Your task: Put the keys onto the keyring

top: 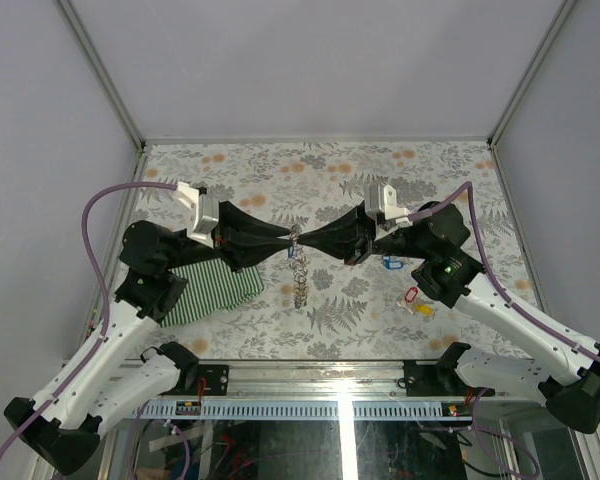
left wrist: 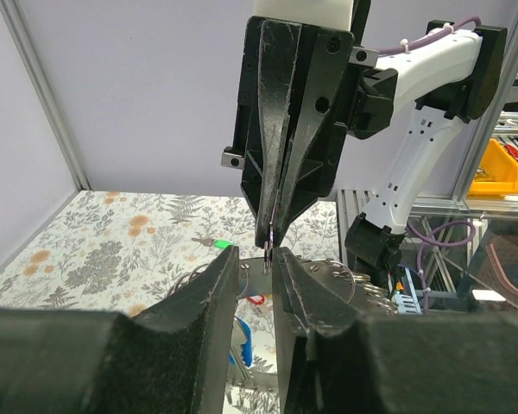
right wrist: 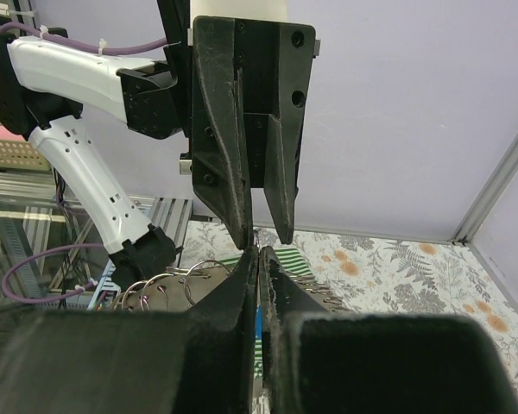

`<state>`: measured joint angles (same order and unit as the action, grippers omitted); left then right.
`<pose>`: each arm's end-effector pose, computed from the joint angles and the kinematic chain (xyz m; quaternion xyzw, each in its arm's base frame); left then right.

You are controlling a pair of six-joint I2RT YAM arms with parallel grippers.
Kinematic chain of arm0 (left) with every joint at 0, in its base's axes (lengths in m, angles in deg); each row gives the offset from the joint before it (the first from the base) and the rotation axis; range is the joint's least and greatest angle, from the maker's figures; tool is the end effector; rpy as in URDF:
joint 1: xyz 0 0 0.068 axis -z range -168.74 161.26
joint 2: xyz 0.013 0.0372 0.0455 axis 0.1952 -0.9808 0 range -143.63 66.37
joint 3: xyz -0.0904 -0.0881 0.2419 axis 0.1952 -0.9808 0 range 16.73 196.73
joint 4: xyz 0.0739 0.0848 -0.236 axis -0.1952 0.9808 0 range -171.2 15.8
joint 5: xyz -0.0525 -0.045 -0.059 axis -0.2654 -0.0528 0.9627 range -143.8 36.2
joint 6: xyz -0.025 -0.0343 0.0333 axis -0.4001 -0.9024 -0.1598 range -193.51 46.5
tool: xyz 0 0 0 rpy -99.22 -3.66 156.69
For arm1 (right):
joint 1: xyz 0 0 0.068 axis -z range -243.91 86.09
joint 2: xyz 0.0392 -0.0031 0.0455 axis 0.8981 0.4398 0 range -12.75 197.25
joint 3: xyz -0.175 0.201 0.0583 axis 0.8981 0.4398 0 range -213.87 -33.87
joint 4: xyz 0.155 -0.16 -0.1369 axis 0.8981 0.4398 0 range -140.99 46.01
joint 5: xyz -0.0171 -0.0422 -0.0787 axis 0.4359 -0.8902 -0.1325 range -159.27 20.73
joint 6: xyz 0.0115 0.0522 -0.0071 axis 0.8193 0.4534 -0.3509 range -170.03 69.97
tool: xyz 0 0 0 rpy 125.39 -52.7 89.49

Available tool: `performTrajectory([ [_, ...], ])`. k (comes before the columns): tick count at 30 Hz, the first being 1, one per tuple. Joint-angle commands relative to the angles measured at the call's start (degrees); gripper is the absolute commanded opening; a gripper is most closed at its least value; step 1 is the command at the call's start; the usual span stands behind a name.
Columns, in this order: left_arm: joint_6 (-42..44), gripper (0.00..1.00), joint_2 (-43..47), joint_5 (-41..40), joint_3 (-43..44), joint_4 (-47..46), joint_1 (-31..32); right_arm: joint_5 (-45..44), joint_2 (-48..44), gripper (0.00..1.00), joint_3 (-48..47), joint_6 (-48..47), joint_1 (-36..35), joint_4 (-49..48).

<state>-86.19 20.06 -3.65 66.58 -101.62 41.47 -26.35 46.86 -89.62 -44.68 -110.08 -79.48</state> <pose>0.1305 -0.1076 0.4188 0.4264 0.4336 -0.4926 0.6225 0.1390 0.1798 0.4263 -0.4638 0.3637 0.5183 0.6196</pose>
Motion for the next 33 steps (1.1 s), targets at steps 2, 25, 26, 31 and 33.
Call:
performTrajectory([
  [2, 1.53, 0.23, -0.61, -0.33, 1.83, 0.74, 0.04, -0.64, -1.96, 0.0, -2.19, -0.12, -0.67, -3.87],
  [25, 0.67, 0.13, -1.53, 3.22, 2.41, -0.69, 0.1, -0.55, -0.38, 0.0, -2.53, 1.33, -0.61, -5.12],
  [26, 0.73, 0.13, -1.52, 3.2, 2.43, -0.74, 0.06, -0.55, -0.28, 0.0, -2.53, 1.32, -0.59, -5.09],
  [31, 0.65, 0.0, -1.55, 3.18, 2.39, -0.86, 0.13, -0.63, -0.26, 0.0, -2.5, 1.34, -0.65, -5.08],
  [33, 0.52, 0.0, -1.59, 3.2, 2.48, -0.89, 0.1, -0.56, -0.29, 0.0, -2.45, 1.33, -0.63, -5.16],
])
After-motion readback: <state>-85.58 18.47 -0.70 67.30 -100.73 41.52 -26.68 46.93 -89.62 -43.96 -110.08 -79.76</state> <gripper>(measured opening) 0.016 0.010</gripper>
